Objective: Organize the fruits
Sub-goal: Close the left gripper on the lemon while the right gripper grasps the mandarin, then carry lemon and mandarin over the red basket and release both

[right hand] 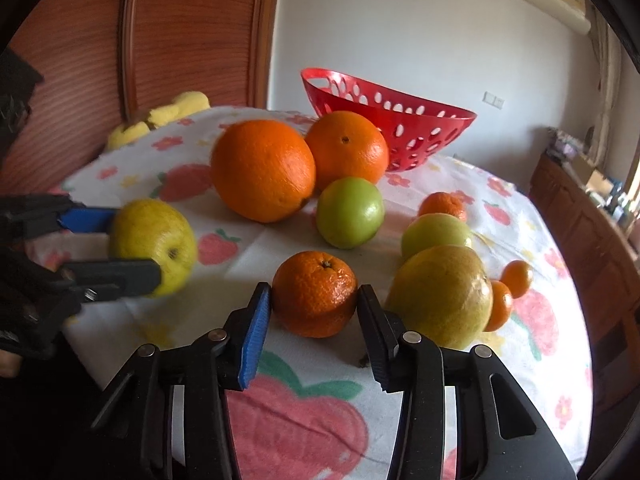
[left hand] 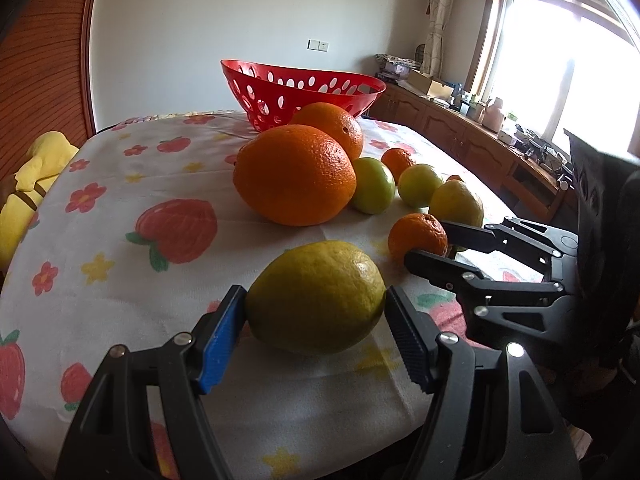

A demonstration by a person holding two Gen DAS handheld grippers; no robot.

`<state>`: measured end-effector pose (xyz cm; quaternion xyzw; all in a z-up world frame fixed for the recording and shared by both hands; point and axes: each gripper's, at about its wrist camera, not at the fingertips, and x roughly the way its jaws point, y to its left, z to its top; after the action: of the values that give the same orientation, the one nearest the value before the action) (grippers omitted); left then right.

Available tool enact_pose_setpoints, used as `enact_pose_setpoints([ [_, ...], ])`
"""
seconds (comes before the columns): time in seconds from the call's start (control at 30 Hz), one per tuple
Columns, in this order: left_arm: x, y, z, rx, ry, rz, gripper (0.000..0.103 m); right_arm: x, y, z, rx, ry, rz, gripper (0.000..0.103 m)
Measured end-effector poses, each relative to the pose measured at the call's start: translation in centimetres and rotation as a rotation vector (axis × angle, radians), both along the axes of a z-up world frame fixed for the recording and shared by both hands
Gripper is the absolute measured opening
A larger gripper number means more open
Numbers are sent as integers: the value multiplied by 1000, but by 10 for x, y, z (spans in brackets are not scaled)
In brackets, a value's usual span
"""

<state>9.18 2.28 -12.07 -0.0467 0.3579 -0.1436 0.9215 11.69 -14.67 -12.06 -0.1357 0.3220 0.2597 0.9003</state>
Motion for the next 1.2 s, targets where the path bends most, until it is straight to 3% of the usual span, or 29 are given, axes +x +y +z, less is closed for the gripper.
enact_pose_setpoints([
  [0.6, 6, 7, 1, 19, 8, 19, 69, 9, 10, -8, 28, 75, 79, 47],
  [0.77, 12, 11, 9, 9, 8, 25, 69, 10, 14, -8, 11, 51, 82, 46],
  [1.2, 49, 13, 84, 2, -105, -8, 69, 51, -5, 69, 113, 13, 90, 46],
])
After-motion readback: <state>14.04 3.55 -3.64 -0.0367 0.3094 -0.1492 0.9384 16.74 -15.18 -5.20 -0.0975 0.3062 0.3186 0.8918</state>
